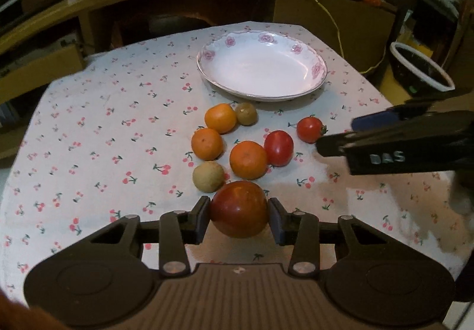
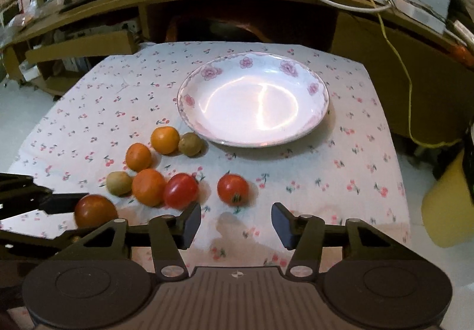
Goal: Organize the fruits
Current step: 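Grasp a red tomato with the right tool while the left tool lifts the dark tomato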
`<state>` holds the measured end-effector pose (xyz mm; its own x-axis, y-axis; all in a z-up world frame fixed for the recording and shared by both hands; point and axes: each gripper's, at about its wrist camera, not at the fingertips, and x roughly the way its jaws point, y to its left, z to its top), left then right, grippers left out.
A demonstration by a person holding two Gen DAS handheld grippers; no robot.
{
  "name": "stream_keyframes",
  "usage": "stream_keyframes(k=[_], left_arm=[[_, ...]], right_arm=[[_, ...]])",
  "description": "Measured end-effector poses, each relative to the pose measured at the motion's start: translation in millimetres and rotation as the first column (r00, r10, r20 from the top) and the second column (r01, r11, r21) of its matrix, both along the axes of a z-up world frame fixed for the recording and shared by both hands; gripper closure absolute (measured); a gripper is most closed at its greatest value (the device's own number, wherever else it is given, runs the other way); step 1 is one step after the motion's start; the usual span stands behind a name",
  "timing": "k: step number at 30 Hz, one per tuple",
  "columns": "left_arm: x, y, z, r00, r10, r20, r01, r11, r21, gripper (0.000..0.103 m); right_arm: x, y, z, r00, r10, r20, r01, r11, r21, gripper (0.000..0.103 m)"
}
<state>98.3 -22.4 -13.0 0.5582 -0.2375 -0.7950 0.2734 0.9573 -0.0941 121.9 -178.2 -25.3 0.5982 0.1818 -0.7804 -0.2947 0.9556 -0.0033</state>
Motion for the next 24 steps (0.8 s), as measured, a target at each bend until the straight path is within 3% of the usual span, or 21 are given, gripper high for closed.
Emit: stream_keyframes(k=[5, 8, 13, 19, 24], left_arm=[[2, -2, -1, 1.000, -0.019, 0.001, 0.019, 1.000, -0.017, 0.057], [4, 1, -4, 1.000, -0.015, -0.014, 0.014, 1.000, -0.027, 0.057], [7, 1, -9, 1.000, -0.016, -0.024, 0.015, 1.000, -0.027, 0.057], [9, -3, -12, 0.999, -0.026, -0.027, 0.025, 1.000, -0.015, 0.057], [9, -4, -12, 0.999, -0.028, -0.025, 0.028, 1.000, -0.008, 0.057]], right_arm=[[13, 2, -7, 1.000, 0.018, -0.006, -0.018, 1.000, -0.022, 0.052], [21, 1, -13, 0.999, 0.020, -0.026, -0.021, 1.000, -0.021, 0.061], [28, 5, -19, 0.999, 0.035, -0.037, -0.036, 0.999, -0.029, 0.063], [30, 11, -19, 0.997, 0.062, -0.036, -0.064, 0.997, -0.051, 0.074], [26, 15, -18, 0.997, 0.076, -0.026, -0.078, 0.993, -0.092, 0.075]])
